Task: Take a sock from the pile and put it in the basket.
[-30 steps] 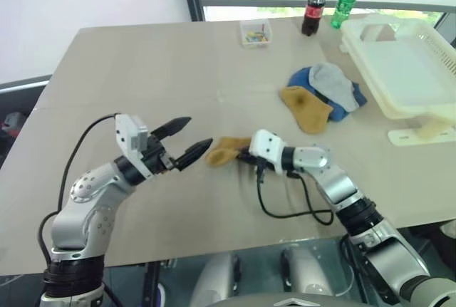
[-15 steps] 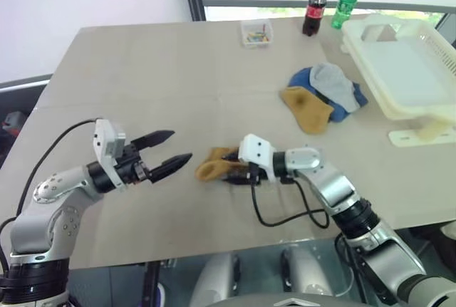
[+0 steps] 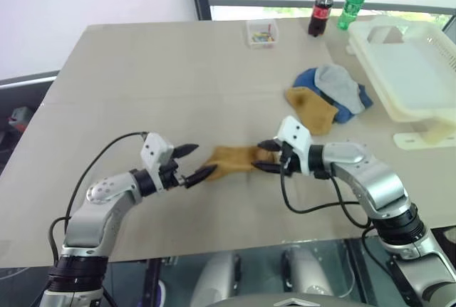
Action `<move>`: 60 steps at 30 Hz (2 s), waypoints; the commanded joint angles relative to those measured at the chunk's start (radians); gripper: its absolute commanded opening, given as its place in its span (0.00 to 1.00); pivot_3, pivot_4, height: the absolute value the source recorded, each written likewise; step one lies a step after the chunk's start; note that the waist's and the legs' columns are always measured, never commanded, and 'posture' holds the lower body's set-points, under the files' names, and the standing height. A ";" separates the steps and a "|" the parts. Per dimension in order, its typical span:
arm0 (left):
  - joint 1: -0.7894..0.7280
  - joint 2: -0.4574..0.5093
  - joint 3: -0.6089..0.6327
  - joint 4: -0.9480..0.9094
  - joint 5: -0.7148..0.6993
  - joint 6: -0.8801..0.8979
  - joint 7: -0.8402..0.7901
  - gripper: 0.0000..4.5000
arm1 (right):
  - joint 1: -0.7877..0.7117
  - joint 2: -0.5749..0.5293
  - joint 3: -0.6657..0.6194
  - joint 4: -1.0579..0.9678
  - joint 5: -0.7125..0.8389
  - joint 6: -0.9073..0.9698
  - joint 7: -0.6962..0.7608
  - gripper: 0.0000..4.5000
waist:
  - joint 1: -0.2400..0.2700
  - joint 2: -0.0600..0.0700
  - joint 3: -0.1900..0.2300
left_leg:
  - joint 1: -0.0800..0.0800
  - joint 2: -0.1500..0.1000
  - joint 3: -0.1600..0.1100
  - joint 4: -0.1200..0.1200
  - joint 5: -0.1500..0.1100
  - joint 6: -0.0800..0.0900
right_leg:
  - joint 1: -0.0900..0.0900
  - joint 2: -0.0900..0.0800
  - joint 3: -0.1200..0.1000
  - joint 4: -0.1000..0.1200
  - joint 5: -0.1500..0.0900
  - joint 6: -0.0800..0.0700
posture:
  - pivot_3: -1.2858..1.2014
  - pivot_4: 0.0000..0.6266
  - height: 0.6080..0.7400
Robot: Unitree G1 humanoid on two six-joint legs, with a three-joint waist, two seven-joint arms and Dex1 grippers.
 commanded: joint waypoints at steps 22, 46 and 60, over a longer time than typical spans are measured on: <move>0.027 0.038 0.077 -0.095 -0.131 0.088 -0.057 1.00 | 0.074 -0.091 -0.035 0.000 -0.096 -0.218 -0.049 0.19 | 0.004 0.000 0.000 | 0.000 0.000 -0.001 0.000 0.000 0.000 | 0.001 0.000 -0.001 -0.001 0.000 0.000 | 0.52 0.24 1.00; -0.155 -0.106 -0.049 -0.015 -0.167 0.523 0.190 0.55 | 0.298 -0.197 -0.134 -0.200 -0.010 -0.335 -0.003 0.61 | 0.009 -0.001 -0.001 | 0.001 -0.001 -0.001 0.002 0.000 0.000 | 0.003 0.000 -0.001 0.000 0.000 0.000 | 0.52 0.24 1.00; -0.239 -0.119 0.066 0.050 -0.303 0.559 0.111 0.00 | 0.543 -0.242 -0.373 -0.410 0.133 -0.275 -0.054 0.98 | 0.008 -0.001 -0.001 | 0.002 0.000 -0.002 0.002 0.000 0.000 | 0.005 0.000 -0.001 0.000 0.000 0.000 | 0.52 0.24 1.00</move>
